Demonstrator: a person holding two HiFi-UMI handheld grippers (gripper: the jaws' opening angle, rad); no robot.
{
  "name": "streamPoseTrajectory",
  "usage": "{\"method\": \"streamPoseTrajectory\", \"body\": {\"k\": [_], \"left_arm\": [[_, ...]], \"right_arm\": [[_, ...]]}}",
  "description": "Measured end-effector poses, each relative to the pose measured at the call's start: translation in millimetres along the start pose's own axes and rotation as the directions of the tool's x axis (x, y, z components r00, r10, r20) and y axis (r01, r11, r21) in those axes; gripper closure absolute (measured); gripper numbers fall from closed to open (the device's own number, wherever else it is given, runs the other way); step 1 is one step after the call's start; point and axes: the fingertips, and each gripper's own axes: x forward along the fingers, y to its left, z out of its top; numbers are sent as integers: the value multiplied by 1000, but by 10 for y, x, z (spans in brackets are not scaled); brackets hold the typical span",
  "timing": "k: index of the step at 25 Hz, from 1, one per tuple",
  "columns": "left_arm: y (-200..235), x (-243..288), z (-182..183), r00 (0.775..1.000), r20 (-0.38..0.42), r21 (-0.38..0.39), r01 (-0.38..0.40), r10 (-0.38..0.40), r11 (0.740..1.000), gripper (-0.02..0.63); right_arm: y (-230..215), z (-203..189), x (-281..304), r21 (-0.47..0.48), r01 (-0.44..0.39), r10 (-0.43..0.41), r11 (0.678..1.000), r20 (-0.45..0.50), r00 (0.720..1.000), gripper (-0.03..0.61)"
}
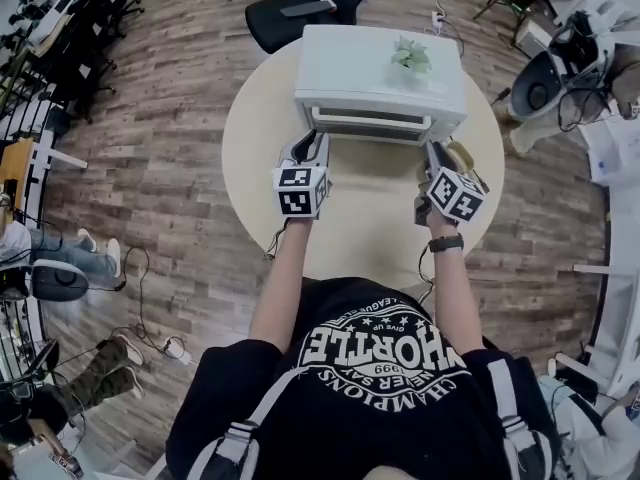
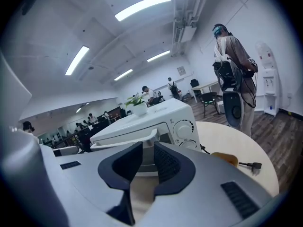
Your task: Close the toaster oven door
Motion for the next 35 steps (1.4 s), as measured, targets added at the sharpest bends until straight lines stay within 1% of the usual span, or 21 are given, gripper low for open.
{"method": "streamPoseTrajectory", "body": {"k": [5,8,12,15,20,22,24,26,29,32,35], "left_arm": [[-241,-297,13,998,57,61,28,-32,998,544],[-432,-453,-33,997,59,76,49,-54,996,561],[-705,-658,-82,993,52,106,103,-109,989,578],[-890,-805,-121,990,66,106,118,-125,987,594],[-1176,-1037,-133,986,108,71,120,-128,990,595],[-1320,-1184,-108,982,131,77,124,-134,989,595],[-1419,-1327,-110,982,135,102,121,-134,987,595],[-1464,-1453,-141,985,121,132,109,-125,985,597],[-1491,-1636,-194,988,111,138,87,-103,987,597],[-1460,-1756,-151,987,121,119,87,-102,989,597],[-1382,-1825,-105,985,133,121,95,-111,988,597]], "right_arm": [[106,3,-330,-127,-16,18,992,16,1000,532],[127,2,-563,-178,-11,16,984,27,1000,545],[172,-6,-850,-230,-12,24,973,47,999,555],[155,-71,-1076,-230,-25,39,973,56,998,557],[136,-237,-1416,-236,-45,62,971,66,996,557],[140,-318,-1581,-232,-51,68,971,66,995,557],[174,-398,-1704,-227,-69,85,971,58,995,557],[223,-476,-1782,-226,-93,105,970,42,994,557],[266,-523,-1941,-238,-99,109,966,28,994,557],[334,-423,-2047,-234,-90,105,968,53,993,557],[428,-337,-2071,-235,-78,100,969,85,991,557]]}}
